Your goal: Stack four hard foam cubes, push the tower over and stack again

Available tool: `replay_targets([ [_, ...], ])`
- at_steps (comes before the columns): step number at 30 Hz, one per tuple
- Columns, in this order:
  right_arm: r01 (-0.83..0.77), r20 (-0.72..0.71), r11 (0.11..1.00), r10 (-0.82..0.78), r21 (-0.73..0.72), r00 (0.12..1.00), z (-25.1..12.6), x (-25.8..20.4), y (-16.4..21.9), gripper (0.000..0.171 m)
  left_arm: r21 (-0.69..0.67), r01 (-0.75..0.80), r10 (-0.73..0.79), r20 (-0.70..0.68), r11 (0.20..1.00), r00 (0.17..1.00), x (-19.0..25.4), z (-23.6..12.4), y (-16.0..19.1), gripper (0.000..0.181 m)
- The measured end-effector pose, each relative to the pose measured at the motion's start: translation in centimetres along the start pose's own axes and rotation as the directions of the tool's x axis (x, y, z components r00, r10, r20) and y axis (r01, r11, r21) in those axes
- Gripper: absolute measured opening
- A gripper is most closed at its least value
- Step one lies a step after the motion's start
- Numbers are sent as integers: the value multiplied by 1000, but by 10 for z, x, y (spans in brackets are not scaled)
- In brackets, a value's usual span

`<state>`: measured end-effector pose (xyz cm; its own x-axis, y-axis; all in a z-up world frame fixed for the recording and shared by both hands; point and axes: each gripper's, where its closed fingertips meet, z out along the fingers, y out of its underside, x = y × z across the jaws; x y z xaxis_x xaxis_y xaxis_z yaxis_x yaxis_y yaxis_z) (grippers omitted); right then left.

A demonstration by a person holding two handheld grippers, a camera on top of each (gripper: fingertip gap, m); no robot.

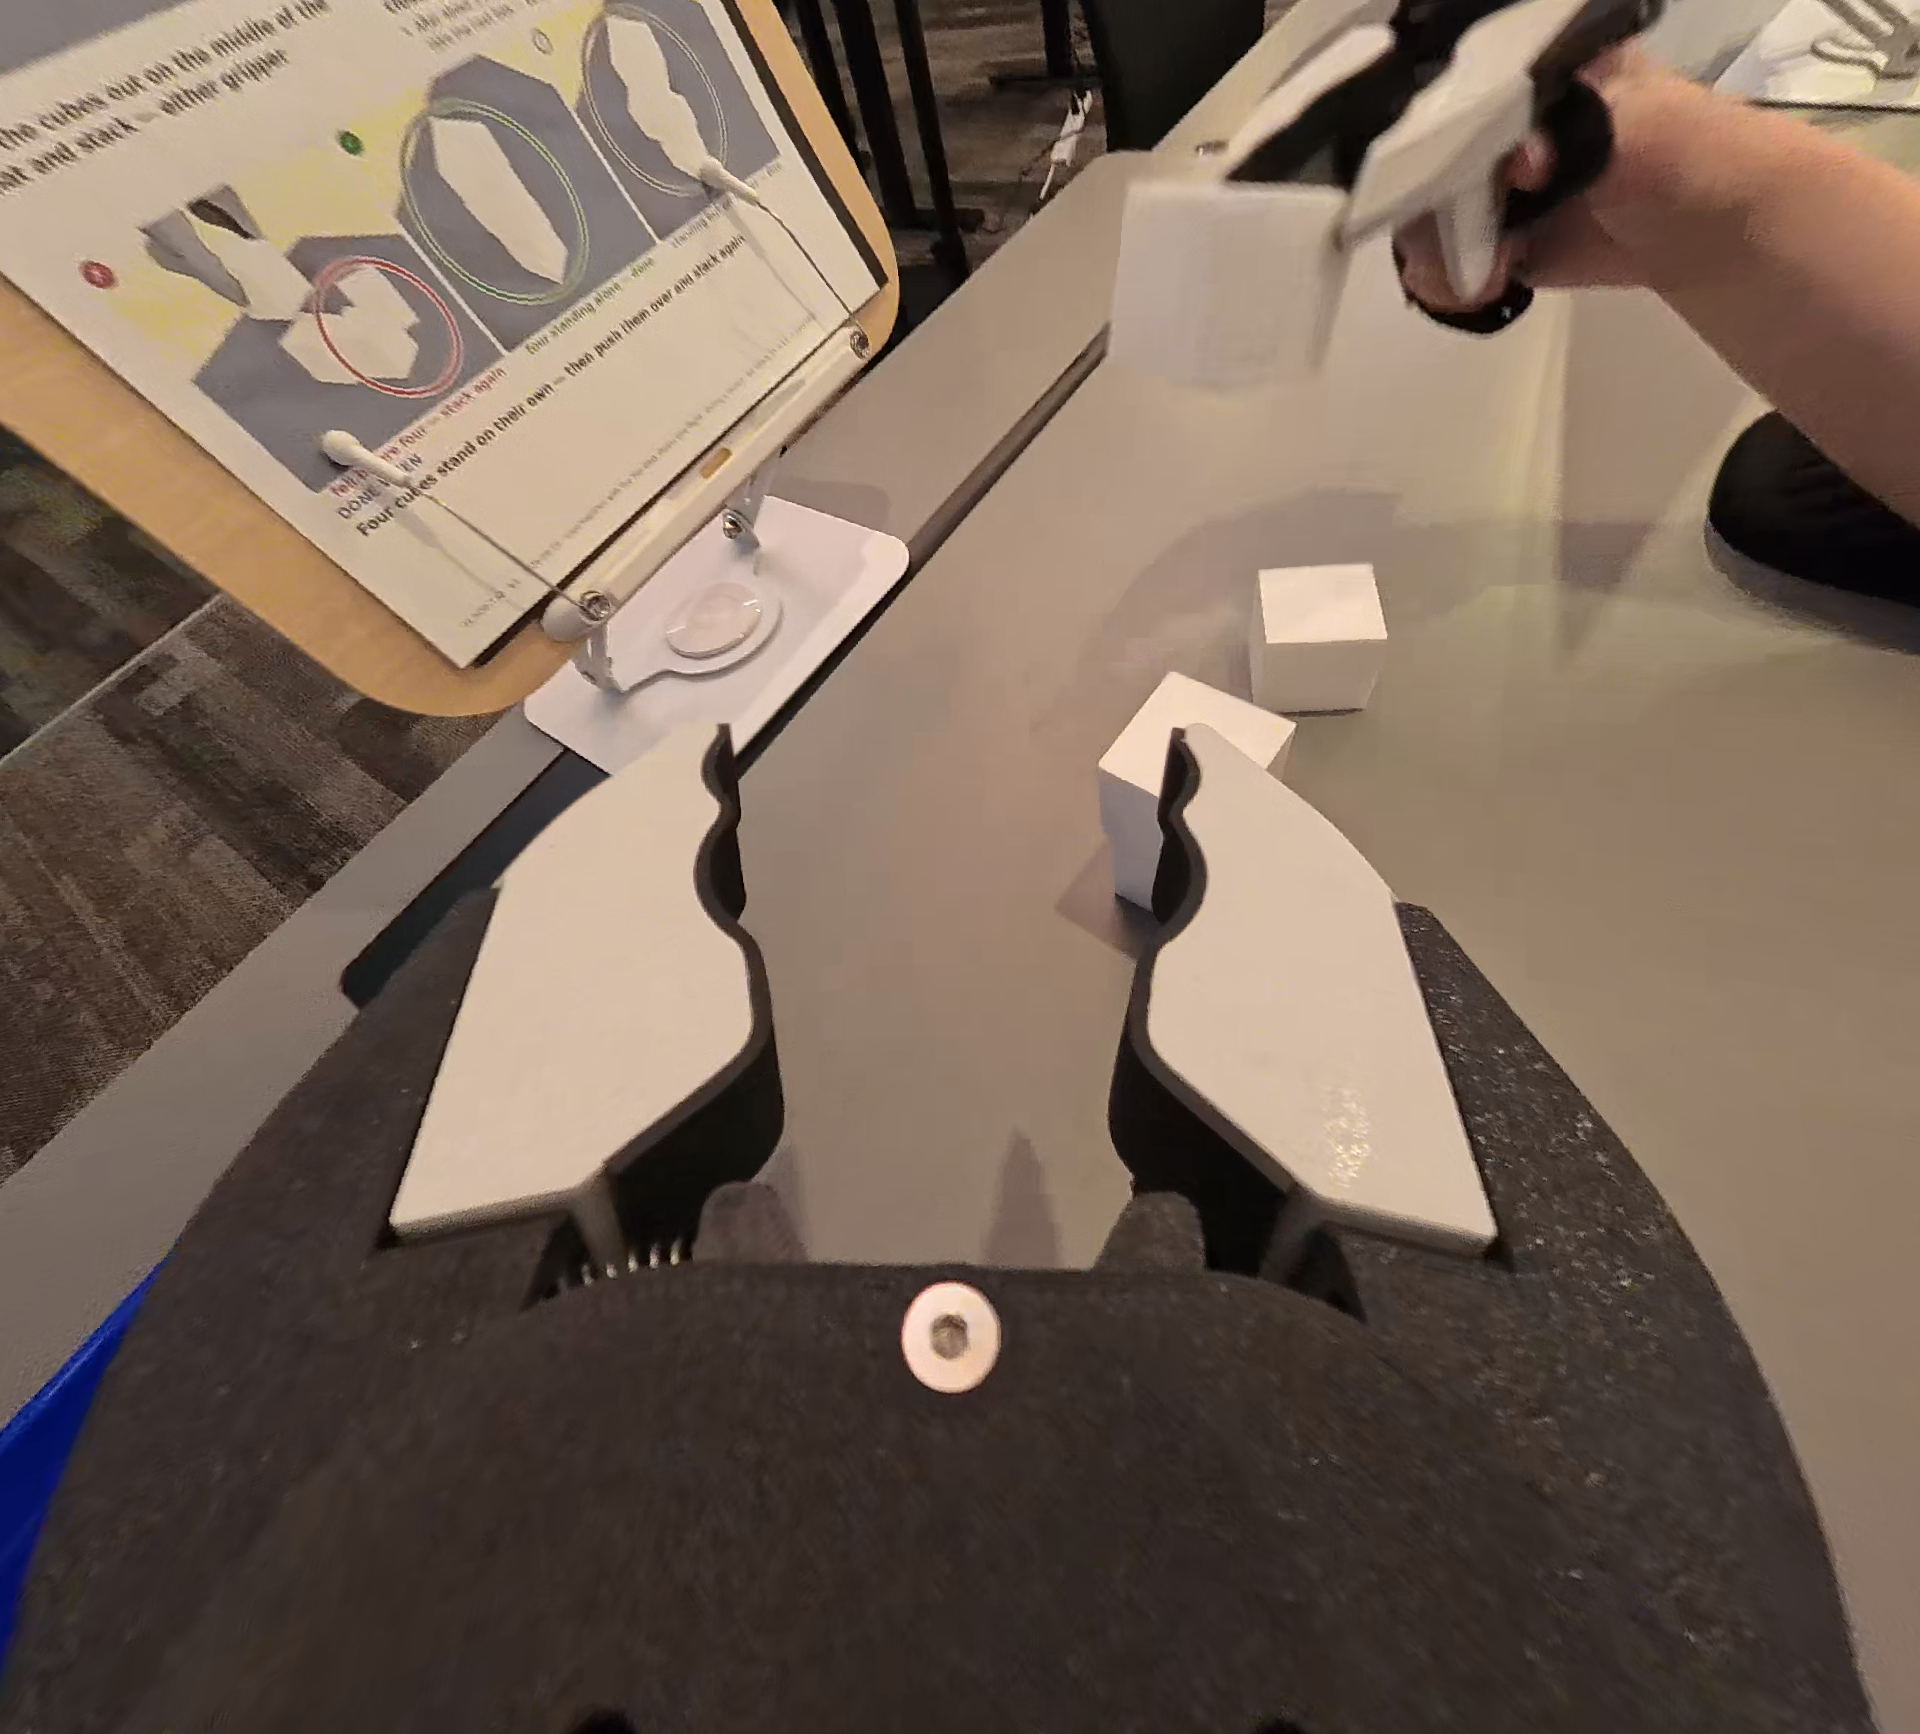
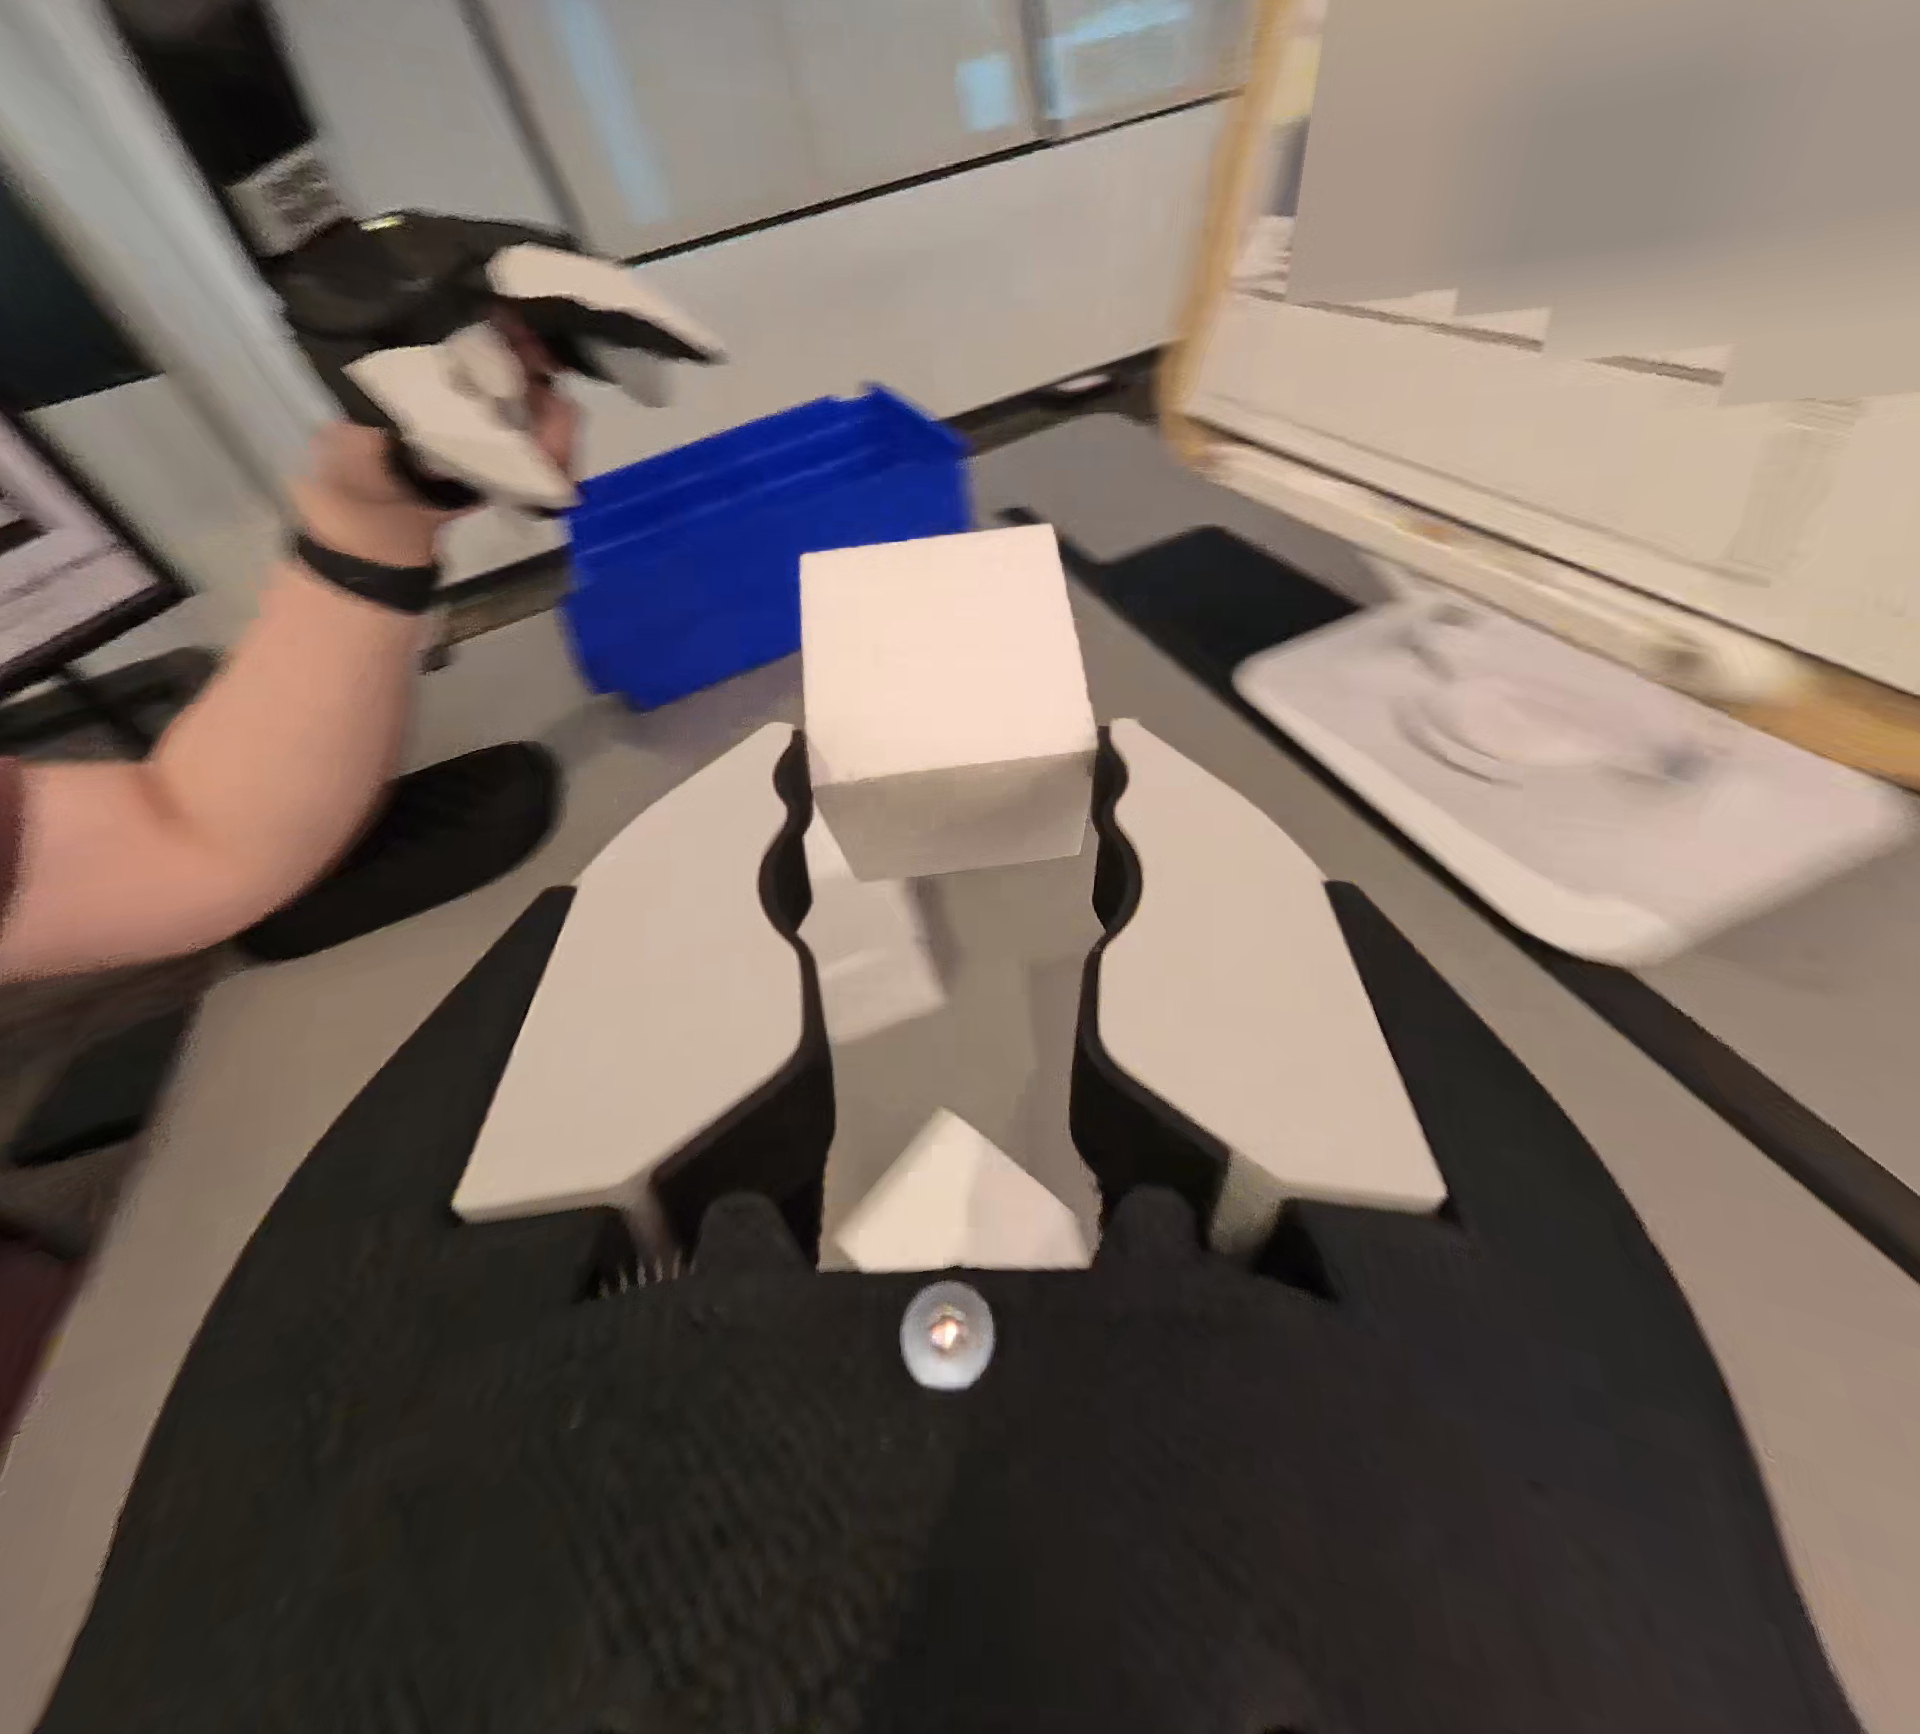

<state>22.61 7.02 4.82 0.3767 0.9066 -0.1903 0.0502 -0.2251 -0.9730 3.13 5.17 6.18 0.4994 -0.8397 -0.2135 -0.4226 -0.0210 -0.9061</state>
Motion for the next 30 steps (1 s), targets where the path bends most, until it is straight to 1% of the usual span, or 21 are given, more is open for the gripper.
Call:
replay_targets([
  [1,22,70,1000,-21,-21,997,17,-21,1,53,13,3,-3,-4,1000,1000,0,-3,-2,75],
  [3,84,142,992,-70,-97,987,45,-48,13,53,33,18,-17,-18,999,1000,0,-7,-3,72],
  [5,149,180,972,-116,-183,977,64,-60,29,53,32,38,-37,-31,999,999,0,-7,-3,74],
  [7,180,189,956,-137,-230,972,74,-61,39,53,17,36,-36,-39,999,999,1,-6,-1,76],
  [15,147,158,940,-102,-308,982,85,-48,59,53,-14,22,-23,-43,1000,999,3,-4,4,78],
  [21,188,162,917,-138,-353,977,90,-51,71,54,-19,24,-24,-47,1000,999,3,-1,5,80],
  [22,192,138,915,-152,-356,979,90,-48,71,65,-20,26,-27,-42,999,999,3,0,5,83],
  [23,204,112,913,-175,-353,978,88,-45,68,71,-25,28,-29,-40,999,999,3,1,5,85],
  [26,194,15,927,-200,-321,980,68,-36,51,76,-48,5,-7,-34,999,999,5,3,8,85],
  [27,161,-52,927,-189,-339,981,59,-28,49,77,-58,-3,2,-27,998,1000,5,3,9,85],
  [28,109,-149,918,-177,-381,973,48,-15,52,77,-65,-9,8,-22,998,1000,5,3,10,85],
  [30,-49,-351,872,-144,-487,925,24,10,68,80,-66,-13,12,-16,998,1000,5,1,9,86],
])
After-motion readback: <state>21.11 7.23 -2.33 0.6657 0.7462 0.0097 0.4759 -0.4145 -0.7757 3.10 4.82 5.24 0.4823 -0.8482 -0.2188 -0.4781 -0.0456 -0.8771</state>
